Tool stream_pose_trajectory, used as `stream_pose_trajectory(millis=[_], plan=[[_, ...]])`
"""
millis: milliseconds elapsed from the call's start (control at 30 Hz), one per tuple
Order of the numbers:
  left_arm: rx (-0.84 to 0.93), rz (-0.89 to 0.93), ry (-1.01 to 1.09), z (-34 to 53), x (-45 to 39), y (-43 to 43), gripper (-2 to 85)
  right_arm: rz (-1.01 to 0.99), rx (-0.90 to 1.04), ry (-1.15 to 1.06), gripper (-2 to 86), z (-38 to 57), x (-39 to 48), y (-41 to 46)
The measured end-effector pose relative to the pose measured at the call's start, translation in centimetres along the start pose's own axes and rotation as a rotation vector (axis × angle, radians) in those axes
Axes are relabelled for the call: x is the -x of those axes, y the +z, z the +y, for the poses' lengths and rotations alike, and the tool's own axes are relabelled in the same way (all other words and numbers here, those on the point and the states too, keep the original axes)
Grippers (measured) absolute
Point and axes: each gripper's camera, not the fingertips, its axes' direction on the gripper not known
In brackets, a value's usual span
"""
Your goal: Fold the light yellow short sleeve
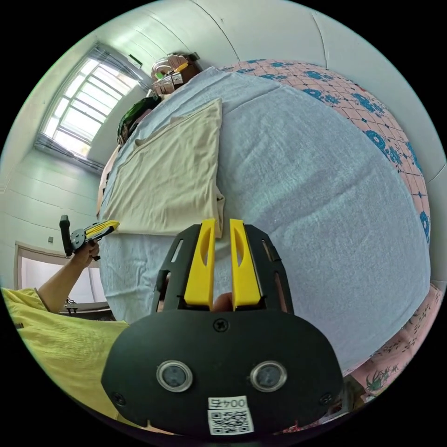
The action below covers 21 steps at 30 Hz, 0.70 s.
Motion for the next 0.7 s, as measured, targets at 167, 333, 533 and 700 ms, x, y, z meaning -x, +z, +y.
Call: stream_pose_trajectory(millis=[167, 333, 533, 700], plan=[[-0.092, 0.015, 0.14, -3.8, -6.6, -3.6, 1.3, 0.045, 0.003, -0.175, 7.5, 0.8, 1.1, 0.7], [-0.167, 0.082, 0.323, -8.5, -15.0, -5.6, 4.0, 0.164, 0.065, -0.309, 4.4, -0.6, 2.1, 3.1], [-0.2, -0.031, 0.616, -13.6, -26.3, -6.4, 9.1, 0.114, 0.145, -0.282, 2.0, -3.9, 1.4, 2.8], [-0.176, -0.19, 0.711, -16.1, -32.1, -5.2, 9.4, -0.024, 0.143, -0.245, 1.9, -7.2, 0.5, 1.2]])
